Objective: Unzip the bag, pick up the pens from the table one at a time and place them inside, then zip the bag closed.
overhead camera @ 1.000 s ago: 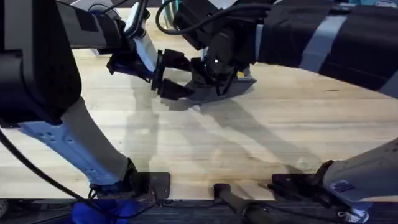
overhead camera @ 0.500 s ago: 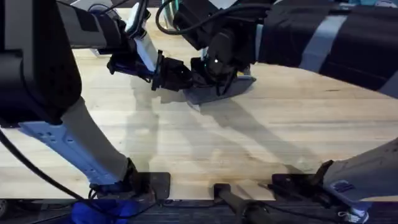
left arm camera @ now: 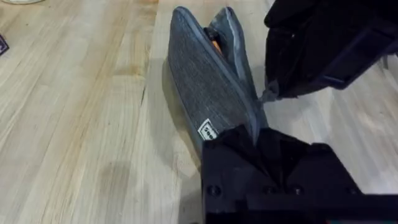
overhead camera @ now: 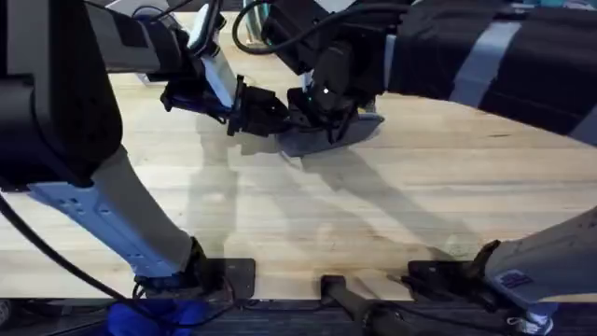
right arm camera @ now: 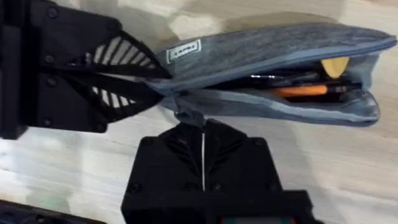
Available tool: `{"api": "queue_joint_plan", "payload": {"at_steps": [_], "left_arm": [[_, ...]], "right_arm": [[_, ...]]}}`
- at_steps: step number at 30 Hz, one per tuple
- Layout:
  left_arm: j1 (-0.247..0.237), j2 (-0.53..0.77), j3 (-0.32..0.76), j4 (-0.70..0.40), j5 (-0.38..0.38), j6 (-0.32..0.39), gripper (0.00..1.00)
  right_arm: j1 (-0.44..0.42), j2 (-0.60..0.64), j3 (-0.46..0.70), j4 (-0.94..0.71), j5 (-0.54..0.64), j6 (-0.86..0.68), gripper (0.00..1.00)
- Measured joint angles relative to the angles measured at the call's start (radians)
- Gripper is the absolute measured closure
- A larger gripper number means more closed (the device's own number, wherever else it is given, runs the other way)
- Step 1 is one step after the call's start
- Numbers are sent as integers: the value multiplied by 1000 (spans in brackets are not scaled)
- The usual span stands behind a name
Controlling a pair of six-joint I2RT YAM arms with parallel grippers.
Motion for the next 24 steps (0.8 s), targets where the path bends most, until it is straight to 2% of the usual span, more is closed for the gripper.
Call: {"api": "queue_joint_plan", "payload": {"at_steps": [13, 24], "left_arm": [[-2, 0, 0, 0, 0, 0, 959], [-2, 0, 0, 0, 0, 0, 959]], "right_arm": [[-75, -54, 8, -66, -4, -96, 972], [-119, -59, 10, -112, -4, -108, 971]]}}
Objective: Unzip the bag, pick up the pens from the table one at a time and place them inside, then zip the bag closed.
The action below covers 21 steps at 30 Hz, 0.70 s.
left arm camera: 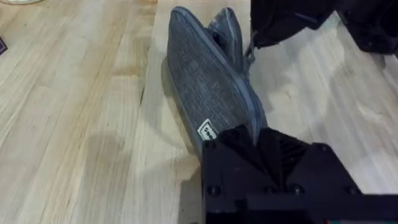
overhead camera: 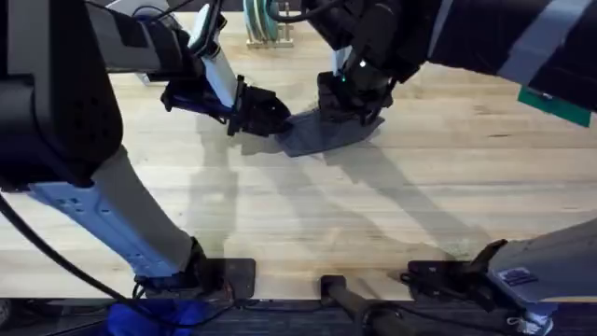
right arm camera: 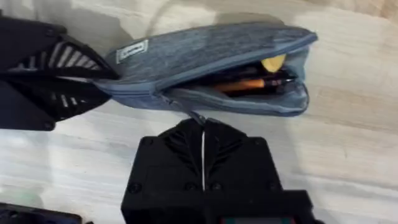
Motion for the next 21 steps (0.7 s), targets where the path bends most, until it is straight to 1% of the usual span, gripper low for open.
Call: {"api": "queue_joint_plan", "payload": {"at_steps": [8, 18, 21], "left_arm": [[0, 0, 0, 0, 0, 0, 959], [0, 0, 0, 1, 0, 0, 959], [0, 0, 0, 1, 0, 0, 959]], "right_arm": [[-40, 0, 0, -17, -6, -19, 971], [-102, 0, 0, -9, -85, -59, 969], [-133, 0, 0, -14, -114, -69, 969]]}}
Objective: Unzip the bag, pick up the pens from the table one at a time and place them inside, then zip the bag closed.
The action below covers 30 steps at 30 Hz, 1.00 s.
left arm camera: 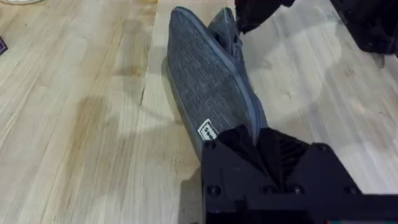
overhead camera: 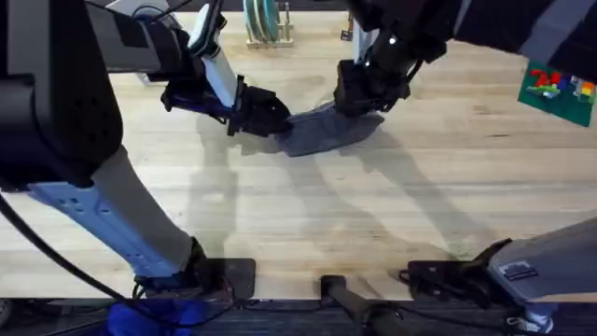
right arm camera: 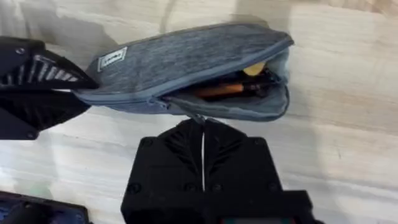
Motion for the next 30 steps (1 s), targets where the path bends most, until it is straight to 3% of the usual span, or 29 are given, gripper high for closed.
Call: {"api": "queue_joint_plan", "payload": {"at_steps": [30], "left_arm": [[0, 0, 0, -1, 0, 0, 959]], "right_arm": [[-204, 0, -18, -65, -79, -88, 968]]}}
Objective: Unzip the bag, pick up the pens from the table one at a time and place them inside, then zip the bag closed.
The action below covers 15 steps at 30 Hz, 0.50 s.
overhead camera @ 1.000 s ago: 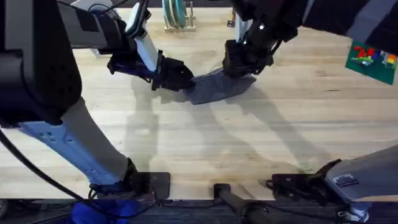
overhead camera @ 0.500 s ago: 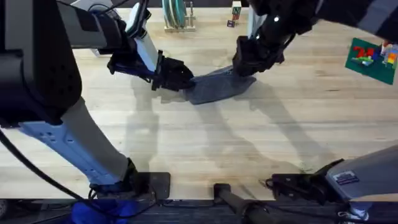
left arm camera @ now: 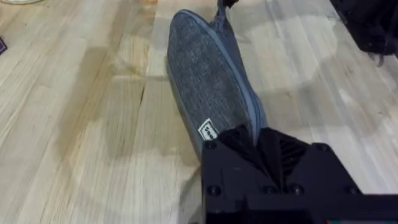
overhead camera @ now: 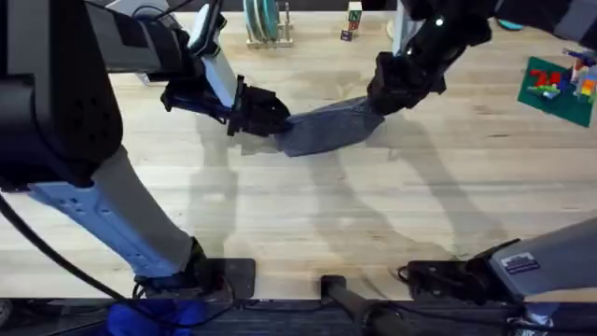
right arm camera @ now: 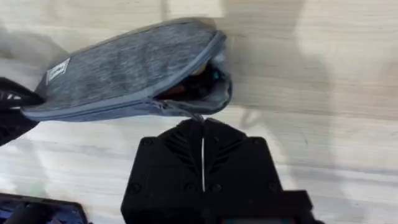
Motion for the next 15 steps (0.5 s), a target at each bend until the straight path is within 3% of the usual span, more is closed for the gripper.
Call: {"api": "queue_joint_plan", "payload": {"at_steps": [15], "left_arm": [[0, 0, 0, 0, 0, 0, 959]], "right_arm": [[-72, 0, -16, 12, -26, -29, 967]]}}
